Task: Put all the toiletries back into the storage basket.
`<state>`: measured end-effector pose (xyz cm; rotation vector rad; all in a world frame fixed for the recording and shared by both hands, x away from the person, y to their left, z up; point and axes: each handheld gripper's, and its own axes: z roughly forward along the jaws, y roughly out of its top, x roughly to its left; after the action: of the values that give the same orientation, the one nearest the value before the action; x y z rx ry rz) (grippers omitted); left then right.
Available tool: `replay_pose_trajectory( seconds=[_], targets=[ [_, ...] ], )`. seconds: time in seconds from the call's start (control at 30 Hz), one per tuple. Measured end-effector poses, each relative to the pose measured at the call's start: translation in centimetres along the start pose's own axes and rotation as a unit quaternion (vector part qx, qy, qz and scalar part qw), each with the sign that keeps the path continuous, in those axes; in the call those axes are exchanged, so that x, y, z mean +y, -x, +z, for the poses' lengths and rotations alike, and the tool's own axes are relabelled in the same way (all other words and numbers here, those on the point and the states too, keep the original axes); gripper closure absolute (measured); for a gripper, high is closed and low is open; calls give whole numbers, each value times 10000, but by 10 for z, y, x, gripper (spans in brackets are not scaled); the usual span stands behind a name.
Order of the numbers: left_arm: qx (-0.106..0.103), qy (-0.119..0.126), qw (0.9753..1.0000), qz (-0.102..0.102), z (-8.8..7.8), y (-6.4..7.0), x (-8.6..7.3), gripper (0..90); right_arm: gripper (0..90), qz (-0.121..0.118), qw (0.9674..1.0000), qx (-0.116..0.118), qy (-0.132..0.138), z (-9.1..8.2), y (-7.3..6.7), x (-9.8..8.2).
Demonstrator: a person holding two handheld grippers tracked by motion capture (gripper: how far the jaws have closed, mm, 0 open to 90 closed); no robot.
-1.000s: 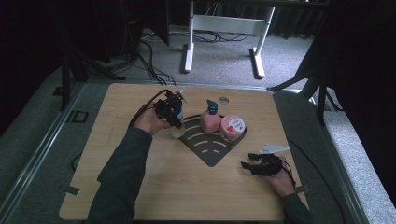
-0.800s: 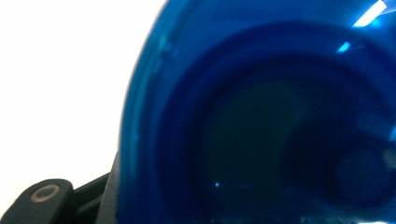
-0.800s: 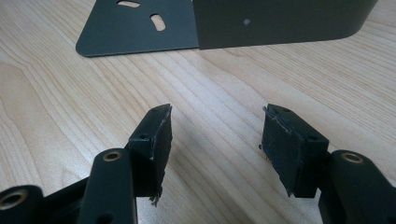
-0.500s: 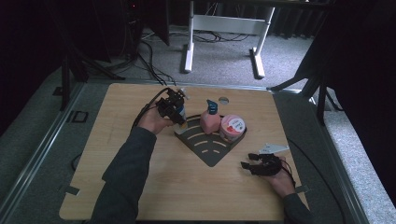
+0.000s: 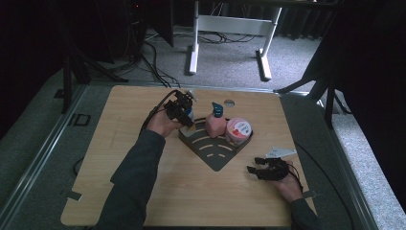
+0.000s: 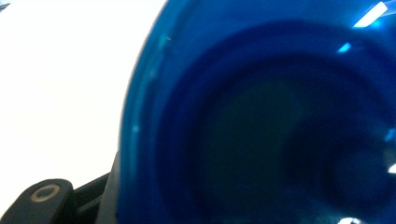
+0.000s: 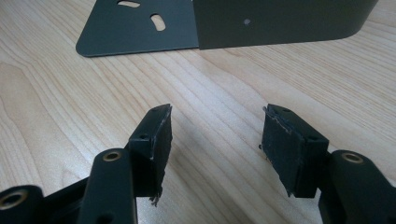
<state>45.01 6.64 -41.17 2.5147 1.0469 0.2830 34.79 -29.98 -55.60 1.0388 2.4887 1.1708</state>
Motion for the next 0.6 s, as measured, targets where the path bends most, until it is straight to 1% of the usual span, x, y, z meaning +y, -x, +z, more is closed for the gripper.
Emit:
replay_pose_trajectory(
  seconds=[0.1, 0.33, 0.6],
  targets=[
    [-19, 4, 10000, 0, 3, 1, 2, 557, 424, 2, 10000, -1, -3, 0, 0, 0],
    [60, 71, 10000, -36, 9, 1, 6, 557, 424, -5, 10000, -5, -5, 0, 0, 0],
    [49, 45, 10000, -50, 17, 1, 10, 557, 424, -7, 10000, -11, -8, 0, -1, 0]
  ],
)
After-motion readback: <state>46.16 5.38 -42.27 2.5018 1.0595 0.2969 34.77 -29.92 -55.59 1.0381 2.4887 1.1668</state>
